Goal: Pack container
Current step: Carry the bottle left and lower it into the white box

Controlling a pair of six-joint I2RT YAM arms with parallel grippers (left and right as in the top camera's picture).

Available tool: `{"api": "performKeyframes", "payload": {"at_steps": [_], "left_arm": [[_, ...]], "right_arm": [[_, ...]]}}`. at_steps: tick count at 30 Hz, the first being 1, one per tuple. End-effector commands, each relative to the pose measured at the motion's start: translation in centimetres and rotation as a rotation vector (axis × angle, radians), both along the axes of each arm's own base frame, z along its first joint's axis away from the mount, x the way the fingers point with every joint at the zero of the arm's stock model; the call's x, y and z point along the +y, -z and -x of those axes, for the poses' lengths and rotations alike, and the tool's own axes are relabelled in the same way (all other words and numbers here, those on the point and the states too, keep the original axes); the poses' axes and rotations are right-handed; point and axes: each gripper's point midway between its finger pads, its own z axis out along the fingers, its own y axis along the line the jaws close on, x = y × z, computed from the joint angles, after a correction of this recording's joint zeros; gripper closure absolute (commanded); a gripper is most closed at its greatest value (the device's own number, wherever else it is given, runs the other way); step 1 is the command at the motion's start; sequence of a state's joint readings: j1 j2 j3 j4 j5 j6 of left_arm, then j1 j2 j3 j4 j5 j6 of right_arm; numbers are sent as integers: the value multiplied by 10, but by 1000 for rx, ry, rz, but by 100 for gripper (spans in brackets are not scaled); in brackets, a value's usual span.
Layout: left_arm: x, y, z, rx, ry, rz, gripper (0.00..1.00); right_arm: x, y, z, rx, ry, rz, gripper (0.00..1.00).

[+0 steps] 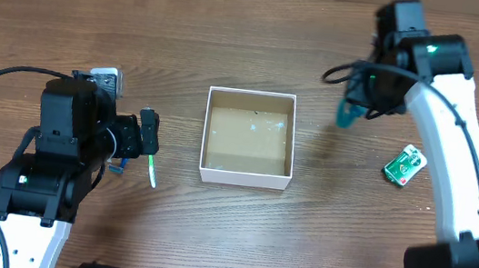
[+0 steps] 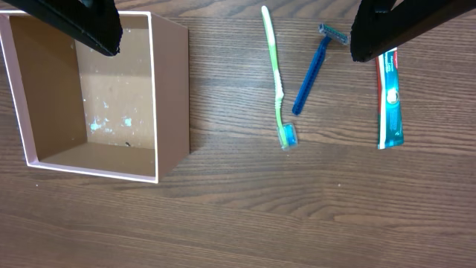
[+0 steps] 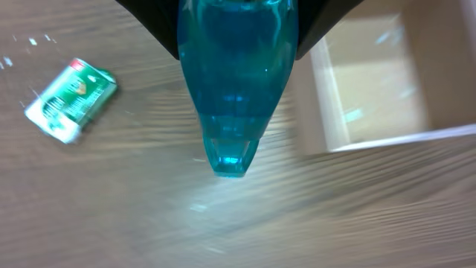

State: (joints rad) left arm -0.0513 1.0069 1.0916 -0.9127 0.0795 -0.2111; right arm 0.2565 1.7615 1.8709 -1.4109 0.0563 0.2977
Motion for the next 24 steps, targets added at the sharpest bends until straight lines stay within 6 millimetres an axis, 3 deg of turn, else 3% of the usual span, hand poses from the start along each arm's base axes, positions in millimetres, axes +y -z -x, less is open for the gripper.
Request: {"api": "performKeyframes", "payload": {"at_steps": [1, 7, 10, 24], "left_arm": [[-1, -10, -4, -23, 2, 13, 0], [-1, -9, -3, -17, 2, 13, 0], [-1, -8, -2, -15, 2, 13, 0], [-1, -8, -2, -12, 2, 13, 0]], "right_arm": [[56, -58, 24, -164, -196, -38, 96], [139, -56, 54, -182, -404, -73, 96], [164, -43, 55, -172, -391, -80, 96], [204, 59, 19, -16, -289, -41, 96]]}}
